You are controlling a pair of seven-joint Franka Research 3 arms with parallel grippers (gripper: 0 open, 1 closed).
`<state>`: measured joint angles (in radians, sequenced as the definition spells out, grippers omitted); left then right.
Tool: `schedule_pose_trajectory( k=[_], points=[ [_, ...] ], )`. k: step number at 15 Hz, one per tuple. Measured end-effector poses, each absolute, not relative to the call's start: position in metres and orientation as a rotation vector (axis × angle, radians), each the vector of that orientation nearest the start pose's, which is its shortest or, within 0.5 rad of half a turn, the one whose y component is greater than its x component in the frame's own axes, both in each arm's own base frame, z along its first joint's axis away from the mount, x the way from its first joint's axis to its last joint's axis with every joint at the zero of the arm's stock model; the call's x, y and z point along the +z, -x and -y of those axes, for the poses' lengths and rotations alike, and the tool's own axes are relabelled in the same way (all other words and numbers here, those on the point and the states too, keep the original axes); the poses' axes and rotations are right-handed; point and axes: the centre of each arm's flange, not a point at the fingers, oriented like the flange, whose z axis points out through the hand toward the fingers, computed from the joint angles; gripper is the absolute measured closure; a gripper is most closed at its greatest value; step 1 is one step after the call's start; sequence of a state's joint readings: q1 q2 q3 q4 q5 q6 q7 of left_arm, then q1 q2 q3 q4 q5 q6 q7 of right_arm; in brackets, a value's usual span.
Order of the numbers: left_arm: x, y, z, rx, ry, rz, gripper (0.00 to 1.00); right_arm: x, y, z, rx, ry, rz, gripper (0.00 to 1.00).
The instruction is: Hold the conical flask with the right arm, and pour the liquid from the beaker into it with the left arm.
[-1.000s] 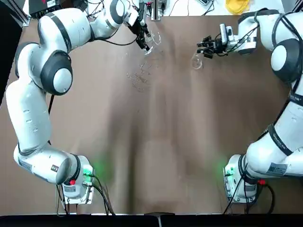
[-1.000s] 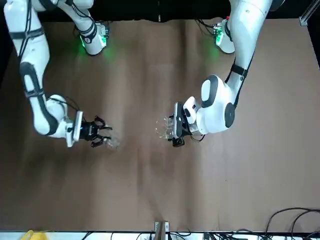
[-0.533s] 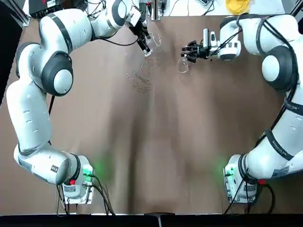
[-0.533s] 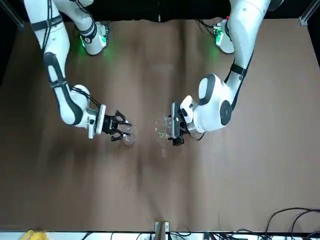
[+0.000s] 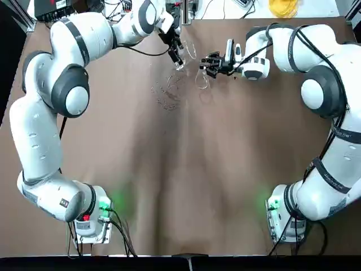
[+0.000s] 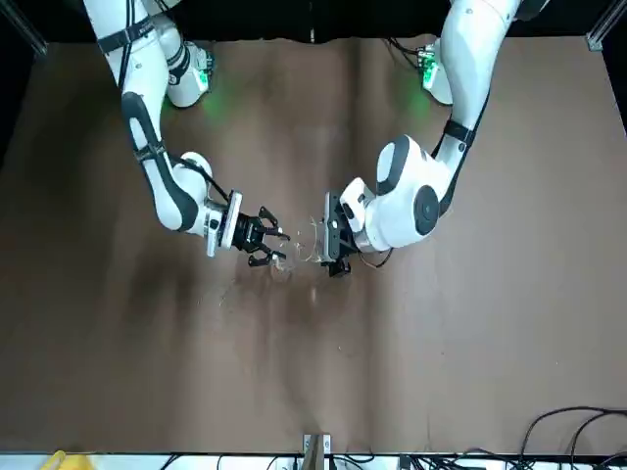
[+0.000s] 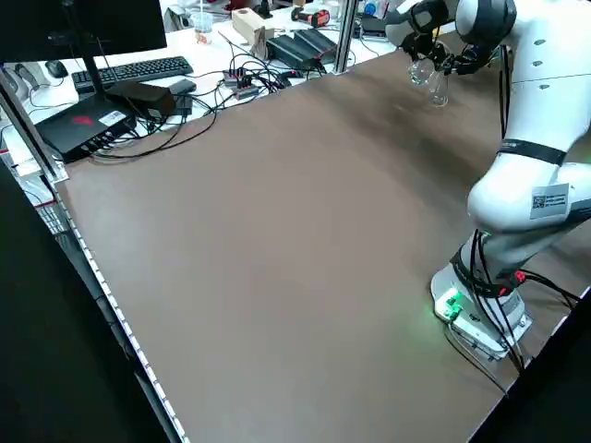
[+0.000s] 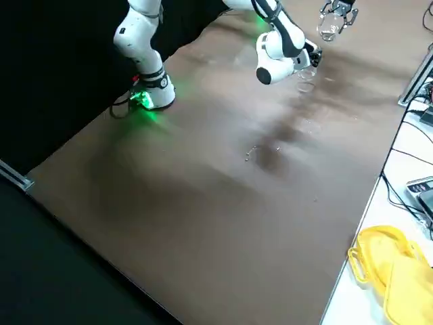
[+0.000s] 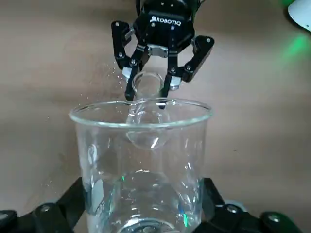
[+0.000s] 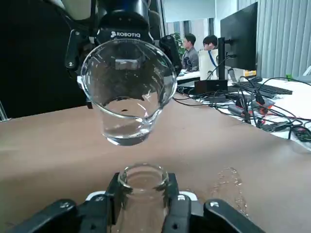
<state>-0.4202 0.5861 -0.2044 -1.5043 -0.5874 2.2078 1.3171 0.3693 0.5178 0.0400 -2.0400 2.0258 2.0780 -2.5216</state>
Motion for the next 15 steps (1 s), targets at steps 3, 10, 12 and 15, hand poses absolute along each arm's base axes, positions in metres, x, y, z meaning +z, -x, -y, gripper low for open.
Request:
schedule_pose_trajectory(
  k=[3, 10, 12, 15],
  points=[
    [0.352, -0.586, 0.421, 0.413, -1.825, 1.858, 0.02, 0.195, -0.526, -0.288, -1.198, 1.581, 1.117, 0.61],
    [0.351, -0.583, 0.425, 0.383, -1.843, 1.931, 0.02, 0.191, -0.512, -0.31, -1.154, 1.605, 1.126, 0.61],
    [0.351, -0.579, 0.431, 0.379, -1.834, 1.942, 0.02, 0.191, -0.508, -0.318, -1.152, 1.602, 1.117, 0.61],
    [0.351, -0.574, 0.437, 0.374, -1.825, 1.955, 0.02, 0.192, -0.506, -0.323, -1.15, 1.598, 1.117, 0.61]
  ],
)
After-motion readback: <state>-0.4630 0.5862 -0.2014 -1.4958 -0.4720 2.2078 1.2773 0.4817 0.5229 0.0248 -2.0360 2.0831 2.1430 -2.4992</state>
